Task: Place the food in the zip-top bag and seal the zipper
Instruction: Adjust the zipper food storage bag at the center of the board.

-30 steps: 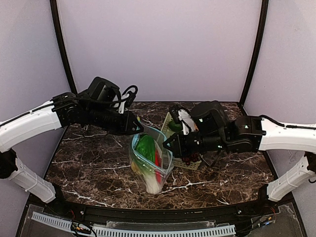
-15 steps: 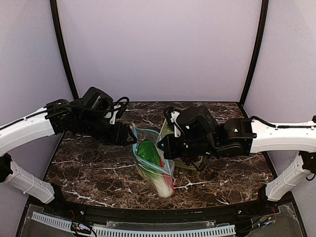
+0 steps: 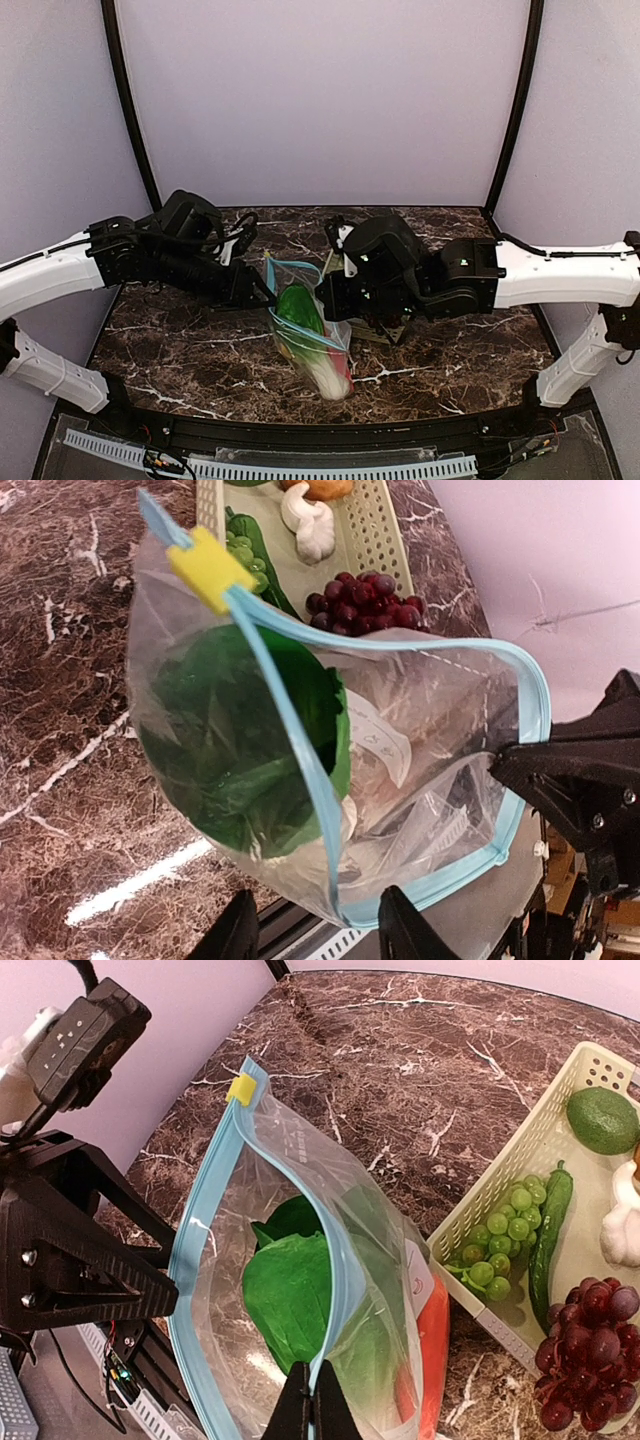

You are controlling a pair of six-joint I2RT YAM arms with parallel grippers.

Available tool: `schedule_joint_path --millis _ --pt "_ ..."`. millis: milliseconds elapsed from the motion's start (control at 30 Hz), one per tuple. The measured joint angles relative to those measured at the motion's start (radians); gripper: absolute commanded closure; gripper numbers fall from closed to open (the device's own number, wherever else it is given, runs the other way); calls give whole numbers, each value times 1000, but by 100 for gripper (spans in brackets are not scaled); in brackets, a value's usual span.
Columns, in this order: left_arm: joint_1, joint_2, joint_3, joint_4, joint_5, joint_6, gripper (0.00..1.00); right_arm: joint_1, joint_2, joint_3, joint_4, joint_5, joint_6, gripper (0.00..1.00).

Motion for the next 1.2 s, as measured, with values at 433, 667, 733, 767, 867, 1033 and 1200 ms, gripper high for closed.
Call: schedule_joint_path --millis 433,667,733,767,867,1033,1200 --pt "-34 0 -26 40 88 -45 79 0 7 2 -3 17 -3 100" --pt "-41 0 -46 87 96 -73 99 0 7 3 -5 18 -6 100" --pt "-41 0 -50 102 90 -76 99 0 8 11 -13 13 -14 100" --pt "-41 0 -50 111 84 -77 99 0 8 20 -20 9 -21 100" --pt "-40 -2 -35 116 50 -69 99 0 10 55 -45 -21 -38 100" --pt "-2 -10 77 108 2 -29 99 -13 11 119 -58 -136 -55 100" --pt "66 -39 145 92 -10 17 99 -39 12 126 -61 -225 -43 100"
